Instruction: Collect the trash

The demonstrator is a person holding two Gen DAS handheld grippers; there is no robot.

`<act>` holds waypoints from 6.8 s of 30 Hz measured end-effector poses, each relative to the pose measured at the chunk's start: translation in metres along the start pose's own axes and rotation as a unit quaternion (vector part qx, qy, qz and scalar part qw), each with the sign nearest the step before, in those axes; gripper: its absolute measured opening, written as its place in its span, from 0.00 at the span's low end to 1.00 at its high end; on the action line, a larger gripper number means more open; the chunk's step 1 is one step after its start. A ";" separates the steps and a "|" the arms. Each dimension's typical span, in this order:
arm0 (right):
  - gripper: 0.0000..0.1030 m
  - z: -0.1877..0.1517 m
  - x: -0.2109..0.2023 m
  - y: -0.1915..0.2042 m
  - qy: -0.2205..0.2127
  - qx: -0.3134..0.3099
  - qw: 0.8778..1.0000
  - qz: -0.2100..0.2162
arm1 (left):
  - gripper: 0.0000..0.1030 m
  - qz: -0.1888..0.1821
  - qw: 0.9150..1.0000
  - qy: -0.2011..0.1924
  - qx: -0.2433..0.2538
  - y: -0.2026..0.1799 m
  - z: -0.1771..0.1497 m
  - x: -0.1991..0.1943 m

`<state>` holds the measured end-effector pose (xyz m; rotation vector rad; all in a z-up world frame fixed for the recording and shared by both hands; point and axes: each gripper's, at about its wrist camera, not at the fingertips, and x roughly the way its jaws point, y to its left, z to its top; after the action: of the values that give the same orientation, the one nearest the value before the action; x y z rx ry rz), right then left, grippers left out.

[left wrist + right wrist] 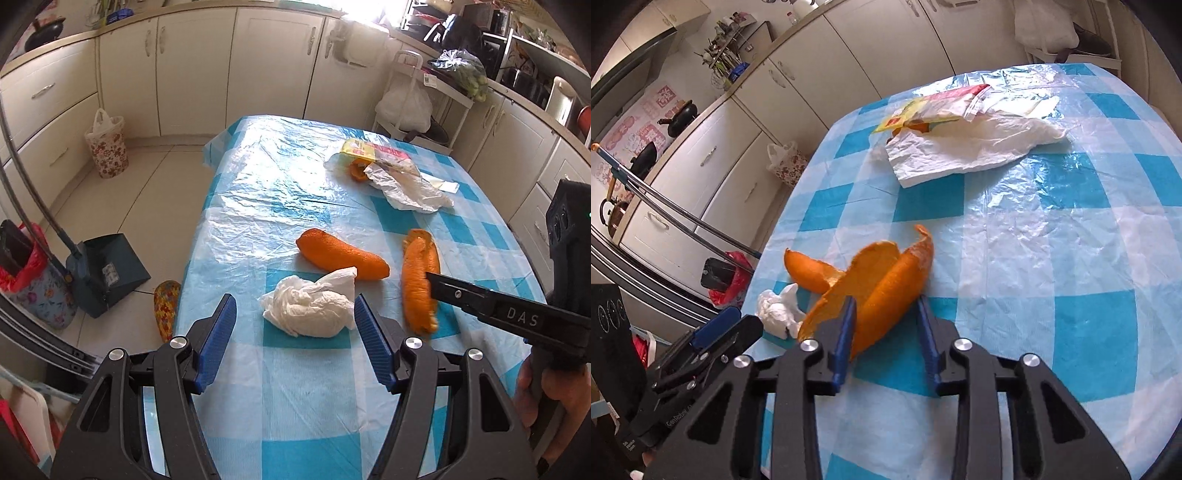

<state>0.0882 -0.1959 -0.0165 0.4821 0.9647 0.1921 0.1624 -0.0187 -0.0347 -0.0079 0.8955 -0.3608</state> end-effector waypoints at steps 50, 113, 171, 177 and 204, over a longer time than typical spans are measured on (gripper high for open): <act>0.55 -0.191 -0.127 0.016 -0.004 -0.133 0.991 -0.023 | 0.31 -0.115 0.992 -0.032 -0.052 -0.032 -0.160 -0.188; 0.56 -0.173 -0.166 -0.006 -0.104 -0.084 0.991 -0.031 | 0.70 -0.105 0.994 0.029 0.001 -0.074 -0.194 -0.169; 0.58 -0.174 -0.175 0.004 -0.122 -0.105 0.986 -0.031 | 0.54 -0.073 0.994 -0.017 -0.079 -0.020 -0.189 -0.183; 0.60 -0.176 -0.175 0.007 -0.126 -0.109 0.986 -0.028 | 0.56 -0.073 0.994 -0.017 -0.079 -0.021 -0.189 -0.183; 0.63 -0.180 -0.178 0.019 -0.139 -0.126 0.982 -0.020 | 0.62 -0.075 0.993 -0.027 -0.090 -0.015 -0.190 -0.186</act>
<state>-0.1593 -0.1896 0.0395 0.2483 0.6645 0.2010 -0.0931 0.0525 -0.0099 -0.2510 0.8744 -0.4163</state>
